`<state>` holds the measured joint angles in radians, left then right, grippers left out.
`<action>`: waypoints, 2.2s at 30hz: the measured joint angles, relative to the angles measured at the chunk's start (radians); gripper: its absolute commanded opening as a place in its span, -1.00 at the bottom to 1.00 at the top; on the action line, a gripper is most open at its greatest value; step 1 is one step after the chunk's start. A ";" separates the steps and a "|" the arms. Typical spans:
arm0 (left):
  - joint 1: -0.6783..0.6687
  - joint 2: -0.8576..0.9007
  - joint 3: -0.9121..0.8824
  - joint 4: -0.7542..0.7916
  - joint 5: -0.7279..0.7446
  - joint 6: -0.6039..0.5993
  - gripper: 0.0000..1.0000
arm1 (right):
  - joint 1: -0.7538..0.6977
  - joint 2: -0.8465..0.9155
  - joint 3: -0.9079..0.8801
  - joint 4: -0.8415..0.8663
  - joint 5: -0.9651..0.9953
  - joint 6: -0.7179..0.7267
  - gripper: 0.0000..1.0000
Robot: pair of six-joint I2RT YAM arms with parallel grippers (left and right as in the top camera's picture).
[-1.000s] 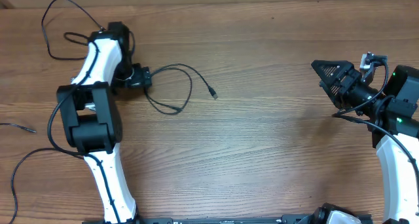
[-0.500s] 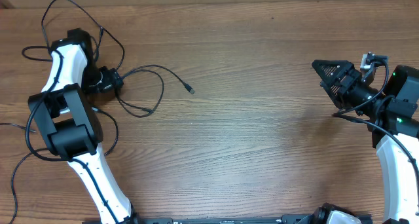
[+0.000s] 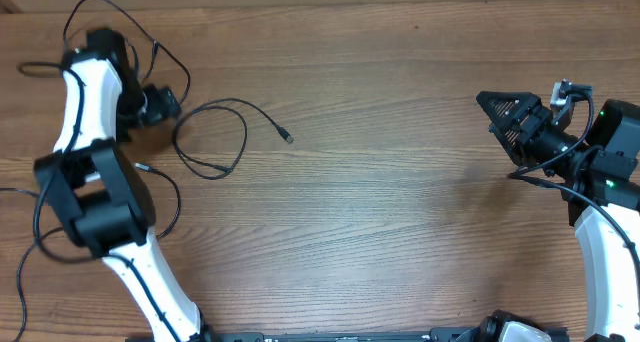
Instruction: Untangle cables
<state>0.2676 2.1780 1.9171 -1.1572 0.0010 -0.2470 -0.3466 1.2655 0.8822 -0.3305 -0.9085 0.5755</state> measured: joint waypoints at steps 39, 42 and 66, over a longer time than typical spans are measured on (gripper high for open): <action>-0.456 -0.540 0.100 -0.373 -0.163 -0.062 0.99 | 0.275 0.002 0.354 -0.657 0.756 -0.576 0.99; -0.456 -0.540 0.100 -0.373 -0.164 -0.062 0.99 | 0.274 0.002 0.354 -0.657 0.759 -0.576 1.00; -0.456 -0.540 0.099 -0.373 -0.177 -0.057 0.99 | 0.274 0.002 0.354 -0.657 0.759 -0.576 1.00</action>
<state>-0.1883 1.6382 2.0163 -1.5303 -0.1764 -0.3042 -0.0723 1.2671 1.2362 -0.9871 -0.1493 -0.0006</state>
